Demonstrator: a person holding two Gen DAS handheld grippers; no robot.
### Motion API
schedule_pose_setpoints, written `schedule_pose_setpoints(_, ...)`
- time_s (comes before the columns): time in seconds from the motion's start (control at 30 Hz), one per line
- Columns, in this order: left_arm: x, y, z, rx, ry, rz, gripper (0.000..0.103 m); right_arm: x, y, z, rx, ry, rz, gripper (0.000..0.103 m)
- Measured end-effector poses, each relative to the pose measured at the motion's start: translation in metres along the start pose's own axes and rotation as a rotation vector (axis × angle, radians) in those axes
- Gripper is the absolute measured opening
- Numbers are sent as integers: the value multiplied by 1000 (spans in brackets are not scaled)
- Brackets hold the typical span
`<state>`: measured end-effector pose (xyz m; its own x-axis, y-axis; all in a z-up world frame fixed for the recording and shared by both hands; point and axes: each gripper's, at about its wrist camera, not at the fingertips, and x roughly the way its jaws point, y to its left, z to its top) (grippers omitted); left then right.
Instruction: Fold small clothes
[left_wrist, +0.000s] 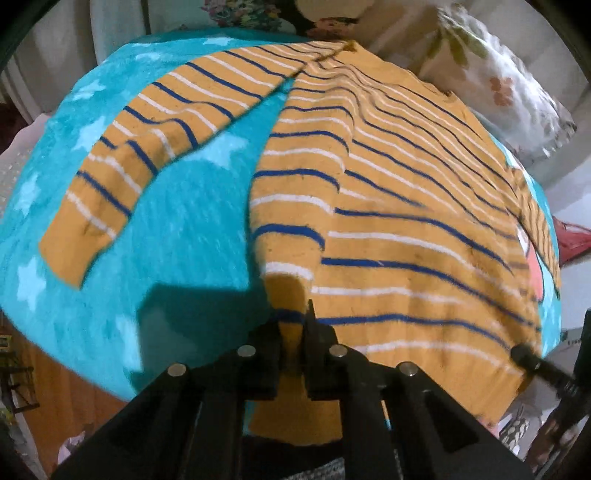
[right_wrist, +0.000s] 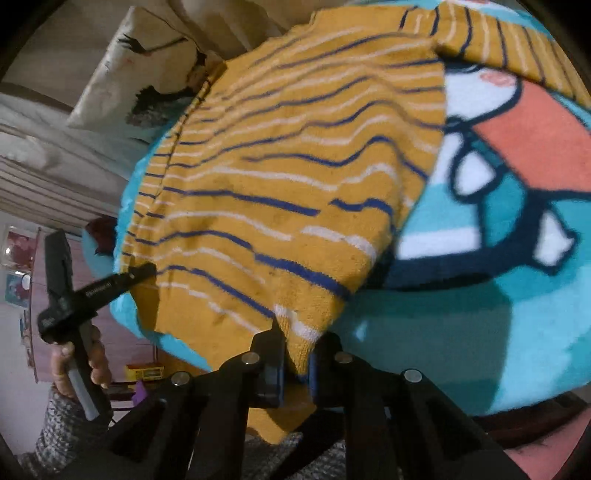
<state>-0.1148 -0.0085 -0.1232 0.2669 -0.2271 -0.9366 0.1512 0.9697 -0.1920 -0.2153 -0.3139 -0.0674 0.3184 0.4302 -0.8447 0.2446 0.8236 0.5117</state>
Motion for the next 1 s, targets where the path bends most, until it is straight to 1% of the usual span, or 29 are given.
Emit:
schedule_pose_setpoints(0.07, -6, -11, -17, -4, 7, -18, 8, -19, -10, -3, 0, 5, -3, 10)
schedule_pose_setpoints(0.17, -8, -28, -46, 1, 29, -35, 8, -40, -25, -11, -10, 22, -34, 10)
schedule_pose_setpoints(0.23, -2, -37, -65, 7, 56, -35, 8, -43, -36, -18, -7, 42, -56, 10)
schedule_pose_setpoints(0.33, 5, -45, -75, 39, 60, -4, 9, -39, -57, -33, 4, 87, -70, 10)
schedule_pose_setpoints(0.4, 1, -41, -71, 39, 54, -23, 10, -39, -63, -37, -6, 86, -91, 16)
schedule_pose_setpoints(0.43, -6, -37, -67, 28, 47, -46, 13, -42, -63, -36, -2, 79, -96, 16)
schedule_pose_setpoints(0.5, -22, -30, -60, 14, 18, -55, 14, -61, -59, -32, -12, 36, -91, 17)
schedule_pose_setpoints(0.53, -32, -26, -56, 10, -6, -48, 17, -75, -55, -28, -31, -9, -108, 20)
schedule_pose_setpoints(0.6, -49, -19, -49, 5, -57, -31, 20, -101, -51, -19, -69, -94, -156, 38)
schedule_pose_setpoints(0.63, -58, -12, -44, -5, -83, -21, 26, -109, -47, -12, -84, -132, -178, 42)
schedule_pose_setpoints(0.67, -62, -9, -39, -18, -104, -14, 35, -116, -40, 0, -103, -175, -203, 45)
schedule_pose_setpoints(0.7, -66, -6, -32, -35, -129, -9, 39, -117, -36, 8, -113, -196, -209, 45)
schedule_pose_setpoints(0.77, -73, -2, -18, -49, -190, 4, 53, -112, -26, 26, -134, -217, -214, 46)
schedule_pose_setpoints(0.8, -74, -3, -8, -38, -214, 23, 56, -104, -21, 36, -142, -219, -226, 46)
schedule_pose_setpoints(0.83, -73, -5, 1, -31, -222, 31, 58, -102, -22, 42, -151, -222, -229, 46)
schedule_pose_setpoints(0.9, -68, -1, 21, -35, -235, 49, 58, -83, -8, 61, -163, -222, -240, 46)
schedule_pose_setpoints(0.93, -66, 6, 31, -44, -245, 70, 60, -72, 1, 69, -163, -217, -240, 46)
schedule_pose_setpoints(0.97, -62, 17, 40, -59, -254, 98, 64, -60, 11, 79, -163, -209, -218, 46)
schedule_pose_setpoints(1.0, -60, 28, 45, -78, -257, 123, 65, -52, 20, 84, -164, -204, -201, 46)
